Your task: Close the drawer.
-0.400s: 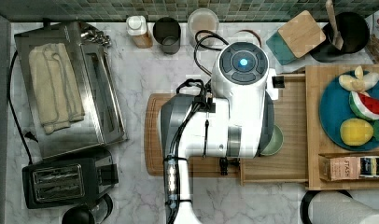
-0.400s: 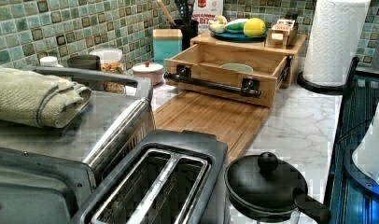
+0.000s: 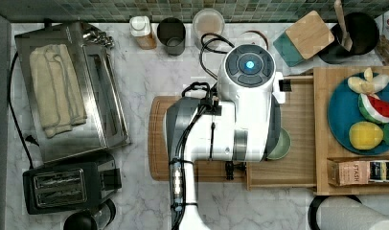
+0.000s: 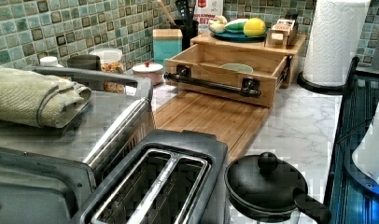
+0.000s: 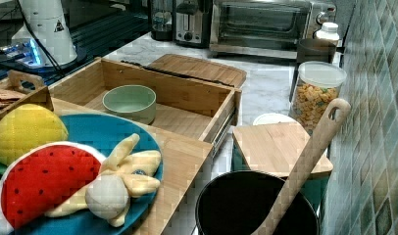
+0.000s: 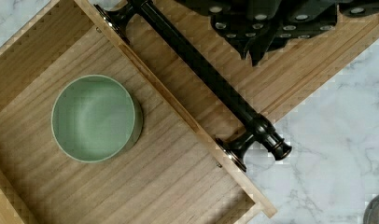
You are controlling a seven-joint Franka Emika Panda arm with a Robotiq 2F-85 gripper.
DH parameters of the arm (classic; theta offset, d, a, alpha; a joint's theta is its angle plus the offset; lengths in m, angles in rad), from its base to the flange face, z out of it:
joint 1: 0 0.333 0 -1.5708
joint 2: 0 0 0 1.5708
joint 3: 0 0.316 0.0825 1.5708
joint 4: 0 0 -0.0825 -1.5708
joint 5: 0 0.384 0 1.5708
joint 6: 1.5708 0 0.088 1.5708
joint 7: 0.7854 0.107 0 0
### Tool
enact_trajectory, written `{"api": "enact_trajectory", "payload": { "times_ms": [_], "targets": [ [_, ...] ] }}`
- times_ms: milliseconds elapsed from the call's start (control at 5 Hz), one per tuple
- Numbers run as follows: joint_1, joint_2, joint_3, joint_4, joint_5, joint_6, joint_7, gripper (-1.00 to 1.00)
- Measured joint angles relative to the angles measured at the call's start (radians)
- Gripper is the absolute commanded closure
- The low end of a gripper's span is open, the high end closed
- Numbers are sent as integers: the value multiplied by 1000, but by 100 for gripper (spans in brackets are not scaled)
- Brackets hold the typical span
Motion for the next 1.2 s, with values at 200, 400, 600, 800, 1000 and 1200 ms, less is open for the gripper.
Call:
{"api": "enact_trajectory", "payload": {
  "times_ms": [200, 400, 600, 800, 1000, 1200],
  "targets": [
    [1, 0, -1, -24, 0, 37, -56, 100],
    [5, -1, -1, -65, 0, 82, -154, 100],
    [4, -34, 12, -165, 0, 231, -263, 100],
    [31, -103, 17, -288, 0, 344, -366, 100],
    [62, -150, 38, -358, 0, 347, -386, 100],
    [86, -152, 73, -380, -21, 419, -386, 100]
  ]
}}
